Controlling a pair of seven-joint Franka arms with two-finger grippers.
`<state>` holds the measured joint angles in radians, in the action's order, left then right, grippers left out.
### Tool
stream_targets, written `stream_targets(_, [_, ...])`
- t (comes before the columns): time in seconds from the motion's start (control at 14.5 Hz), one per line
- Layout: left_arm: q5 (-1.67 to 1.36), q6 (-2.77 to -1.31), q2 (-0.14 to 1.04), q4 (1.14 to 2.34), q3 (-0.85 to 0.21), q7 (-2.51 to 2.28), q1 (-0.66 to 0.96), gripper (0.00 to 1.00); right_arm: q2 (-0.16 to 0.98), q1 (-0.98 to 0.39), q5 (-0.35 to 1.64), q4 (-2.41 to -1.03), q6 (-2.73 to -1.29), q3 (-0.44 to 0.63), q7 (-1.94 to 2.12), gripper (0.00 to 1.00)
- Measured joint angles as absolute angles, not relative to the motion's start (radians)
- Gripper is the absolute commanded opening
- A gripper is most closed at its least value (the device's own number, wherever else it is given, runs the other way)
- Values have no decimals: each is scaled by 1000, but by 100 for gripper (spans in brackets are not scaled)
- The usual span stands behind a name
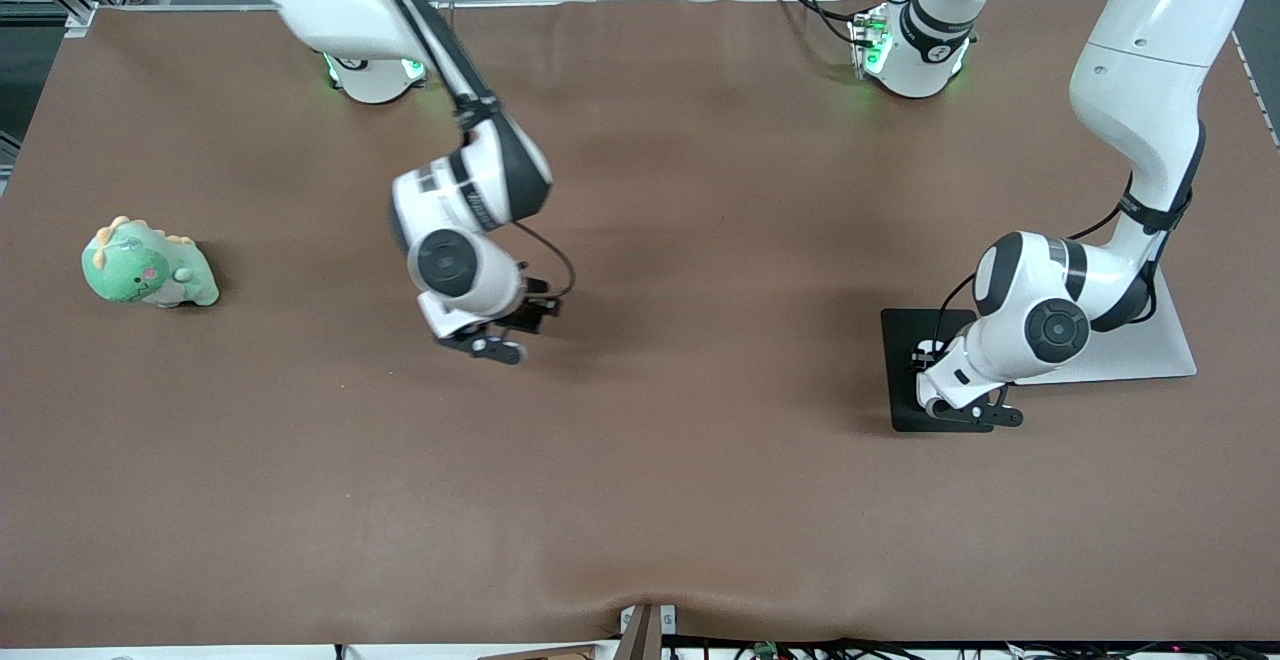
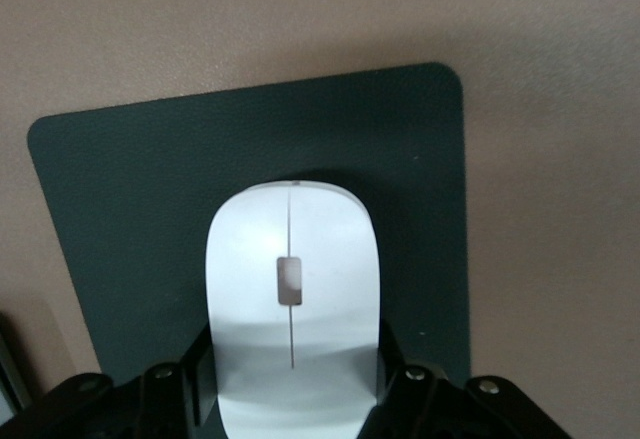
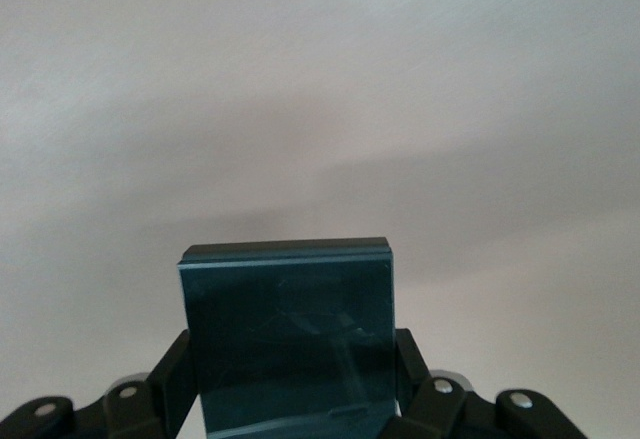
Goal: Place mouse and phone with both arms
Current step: 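Lower the mouse onto the pad while the right gripper carries the phone, then open the left gripper and lift away while the right gripper lowers the phone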
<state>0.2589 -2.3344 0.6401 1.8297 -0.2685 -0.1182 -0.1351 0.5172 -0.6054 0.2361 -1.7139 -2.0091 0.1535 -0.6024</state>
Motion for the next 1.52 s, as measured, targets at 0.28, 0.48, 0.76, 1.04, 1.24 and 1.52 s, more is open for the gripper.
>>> stream_targets(0.28, [277, -2335, 652, 1812, -268, -120, -139, 100, 441, -501, 236, -1817, -1986, 156, -477, 0])
stream_targets(0.48, [277, -2335, 652, 1808, -268, -120, -143, 100, 404, -463, 230, -1893, -1990, 156, -407, 0])
stream_targets(0.76, [277, -2334, 644, 1796, -268, -120, -143, 100, 366, -395, 163, -1982, -2004, 157, -338, 0])
stream_targets(1.04, [277, -2297, 584, 1785, -273, -120, -143, 100, 318, -305, 153, -2061, -2040, 158, -207, 0])
stream_targets(1.24, [277, -2239, 513, 1779, -280, -120, -143, 100, 294, -260, 122, -2101, -2050, 158, -163, 0])
stream_targets(1.52, [276, -2163, 413, 1777, -283, -120, -143, 100, 276, -196, 77, -2172, -2131, 158, -62, 0])
